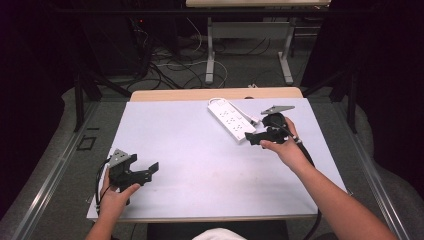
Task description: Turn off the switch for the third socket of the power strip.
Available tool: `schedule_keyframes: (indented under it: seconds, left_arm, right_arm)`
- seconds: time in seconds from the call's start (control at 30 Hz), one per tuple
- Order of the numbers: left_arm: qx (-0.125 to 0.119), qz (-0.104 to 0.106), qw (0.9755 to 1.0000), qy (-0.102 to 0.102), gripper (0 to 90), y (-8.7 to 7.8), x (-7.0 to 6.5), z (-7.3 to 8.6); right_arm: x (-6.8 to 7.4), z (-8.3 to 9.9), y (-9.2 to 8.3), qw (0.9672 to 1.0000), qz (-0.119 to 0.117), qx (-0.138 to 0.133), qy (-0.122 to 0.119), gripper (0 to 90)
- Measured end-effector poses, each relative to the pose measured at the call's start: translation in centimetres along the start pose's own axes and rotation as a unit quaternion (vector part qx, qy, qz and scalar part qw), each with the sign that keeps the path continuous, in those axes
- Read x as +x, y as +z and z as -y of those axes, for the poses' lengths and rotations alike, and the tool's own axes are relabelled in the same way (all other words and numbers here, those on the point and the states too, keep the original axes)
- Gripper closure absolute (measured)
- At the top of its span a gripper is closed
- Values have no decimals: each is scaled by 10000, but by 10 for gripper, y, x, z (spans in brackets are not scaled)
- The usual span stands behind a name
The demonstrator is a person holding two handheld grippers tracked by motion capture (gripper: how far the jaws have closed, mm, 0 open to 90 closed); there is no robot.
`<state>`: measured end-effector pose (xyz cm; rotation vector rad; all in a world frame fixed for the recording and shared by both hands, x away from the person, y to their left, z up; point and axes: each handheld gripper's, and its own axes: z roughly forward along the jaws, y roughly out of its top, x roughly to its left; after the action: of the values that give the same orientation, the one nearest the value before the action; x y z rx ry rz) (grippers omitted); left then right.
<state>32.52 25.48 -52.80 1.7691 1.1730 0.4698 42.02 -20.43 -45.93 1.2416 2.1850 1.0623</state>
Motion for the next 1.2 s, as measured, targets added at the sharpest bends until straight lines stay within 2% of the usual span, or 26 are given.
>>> schedule_keyframes:
  seconds: [0.13,0.37,0.53,0.9,1.2]
  left_arm:
    - [-23,-1,10000,-8,54,0,0,0]
    - [-26,3,10000,-13,54,0,-1,0]
    - [-51,-6,10000,16,50,-1,-2,0]
    - [-113,-13,9999,51,7,0,-4,-1]
    - [-76,0,9999,72,5,1,-7,-1]
  right_arm:
    - [3,5,-6,10000,70,32,23,0]
    - [5,17,-13,9998,152,-10,-143,0]
    - [5,26,-18,9997,224,-69,-75,0]
    - [-5,53,-33,9994,301,-183,57,0]
    - [-16,78,-41,9983,493,-303,108,0]
